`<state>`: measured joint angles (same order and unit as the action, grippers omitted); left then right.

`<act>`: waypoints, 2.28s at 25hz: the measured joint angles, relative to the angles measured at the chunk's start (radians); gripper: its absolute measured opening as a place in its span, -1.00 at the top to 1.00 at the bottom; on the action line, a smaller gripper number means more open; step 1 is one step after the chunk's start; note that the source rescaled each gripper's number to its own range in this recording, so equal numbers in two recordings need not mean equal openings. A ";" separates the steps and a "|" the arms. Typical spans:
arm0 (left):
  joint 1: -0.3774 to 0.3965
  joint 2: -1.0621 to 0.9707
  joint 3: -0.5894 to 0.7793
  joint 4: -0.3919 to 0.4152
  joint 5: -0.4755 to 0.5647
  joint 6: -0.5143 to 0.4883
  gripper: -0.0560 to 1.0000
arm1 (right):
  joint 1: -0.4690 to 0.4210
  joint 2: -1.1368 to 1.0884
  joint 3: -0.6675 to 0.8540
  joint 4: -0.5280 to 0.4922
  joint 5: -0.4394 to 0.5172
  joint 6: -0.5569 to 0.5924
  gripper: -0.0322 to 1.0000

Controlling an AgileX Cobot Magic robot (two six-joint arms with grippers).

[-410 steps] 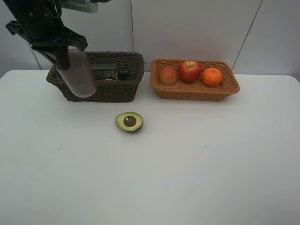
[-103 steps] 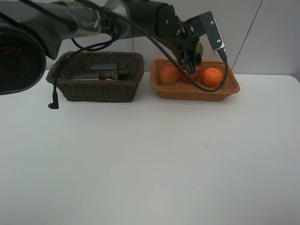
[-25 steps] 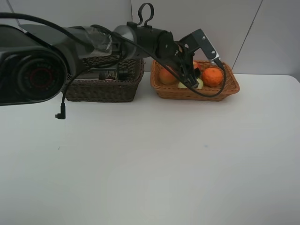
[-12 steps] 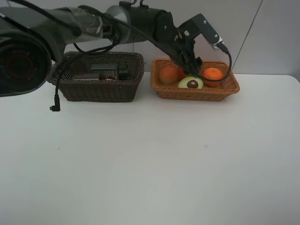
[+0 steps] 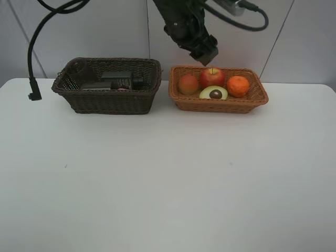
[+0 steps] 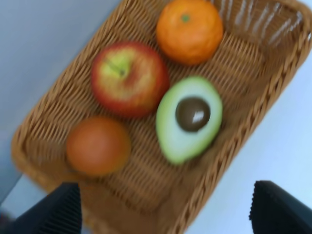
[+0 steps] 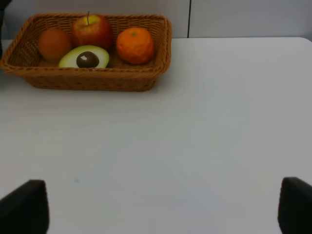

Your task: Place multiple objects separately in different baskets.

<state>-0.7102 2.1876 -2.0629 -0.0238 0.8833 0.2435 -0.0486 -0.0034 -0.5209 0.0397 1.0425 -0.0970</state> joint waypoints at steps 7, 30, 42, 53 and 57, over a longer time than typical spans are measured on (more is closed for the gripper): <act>0.001 -0.160 0.028 0.087 0.306 -0.079 -0.85 | 0.000 0.000 0.000 0.000 0.000 0.000 -1.00; 0.095 -1.408 1.163 0.074 0.324 -0.181 -0.85 | 0.000 0.000 0.000 0.000 0.000 0.000 -1.00; 0.095 -1.907 1.607 0.011 0.087 -0.202 -0.85 | 0.000 0.000 0.000 0.000 0.000 0.000 -1.00; 0.100 -1.977 1.623 -0.016 0.098 -0.202 -0.85 | 0.000 0.000 0.000 0.000 0.000 0.000 -1.00; 0.160 -2.064 1.627 -0.028 0.146 -0.202 -0.85 | 0.000 0.000 0.000 0.000 0.000 0.000 -1.00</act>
<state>-0.5500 0.1239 -0.4359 -0.0514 1.0289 0.0410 -0.0486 -0.0034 -0.5209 0.0397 1.0425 -0.0970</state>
